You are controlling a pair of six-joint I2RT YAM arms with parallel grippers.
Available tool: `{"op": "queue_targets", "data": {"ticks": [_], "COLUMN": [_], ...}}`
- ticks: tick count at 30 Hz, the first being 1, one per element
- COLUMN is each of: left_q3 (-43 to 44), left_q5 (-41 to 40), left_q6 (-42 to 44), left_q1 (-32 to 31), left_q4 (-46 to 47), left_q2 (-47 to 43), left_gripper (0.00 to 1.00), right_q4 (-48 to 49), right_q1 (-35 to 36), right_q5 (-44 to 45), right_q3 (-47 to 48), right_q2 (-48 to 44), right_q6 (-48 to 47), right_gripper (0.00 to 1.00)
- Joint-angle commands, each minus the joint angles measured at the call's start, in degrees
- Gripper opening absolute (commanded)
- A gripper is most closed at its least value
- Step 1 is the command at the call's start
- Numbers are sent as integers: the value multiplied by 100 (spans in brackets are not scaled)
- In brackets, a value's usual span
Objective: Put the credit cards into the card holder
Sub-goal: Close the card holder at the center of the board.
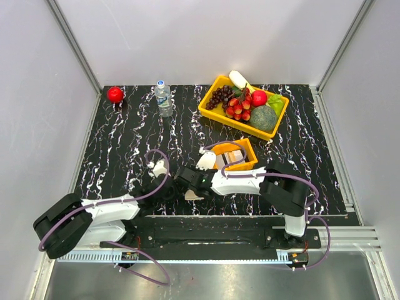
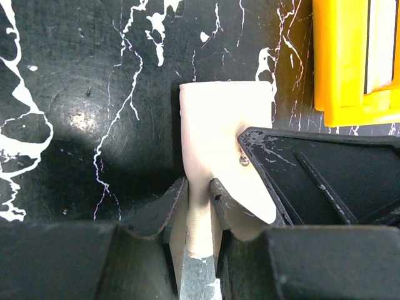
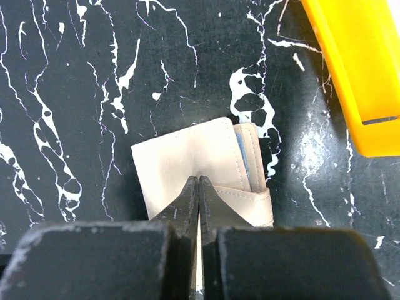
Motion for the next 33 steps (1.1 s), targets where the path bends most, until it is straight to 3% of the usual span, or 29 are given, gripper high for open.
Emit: {"op": "queue_targets", "data": {"ticks": [1, 12, 16, 22, 25, 28, 30, 32, 33], "left_q3": [18, 229, 387, 414, 309, 177, 116, 159, 212], "left_q5": [218, 192, -18, -177, -308, -484, -589, -704, -774], "left_q6": [-71, 79, 44, -114, -44, 315, 552, 763, 825], "left_q1": [-36, -44, -44, -27, -27, -36, -18, -9, -9], "left_q4": [-493, -1048, -1258, -1382, -1399, -1304, -1207, -1276, -1364], "left_q2": [-176, -406, -292, -212, -300, -528, -739, -958, -1038], "left_gripper": [23, 23, 23, 22, 21, 21, 24, 32, 38], "right_q4": [-421, -360, 325, 239, 335, 160, -7, -103, -113], "right_q1": [670, 1135, 1311, 1645, 1620, 1321, 1189, 1049, 970], "right_q5": [-1325, -1360, -1439, -1194, -677, -281, -34, 11, -41], "right_q3": [-346, -38, -398, -372, -486, -478, -495, -548, -583], "right_q2": [990, 1790, 1869, 1748, 1300, 651, -104, -755, -1141], "right_q6": [852, 1801, 2162, 2408, 1919, 761, -22, -665, -903], "right_gripper": [0, 0, 0, 0, 0, 0, 11, 16, 25]}}
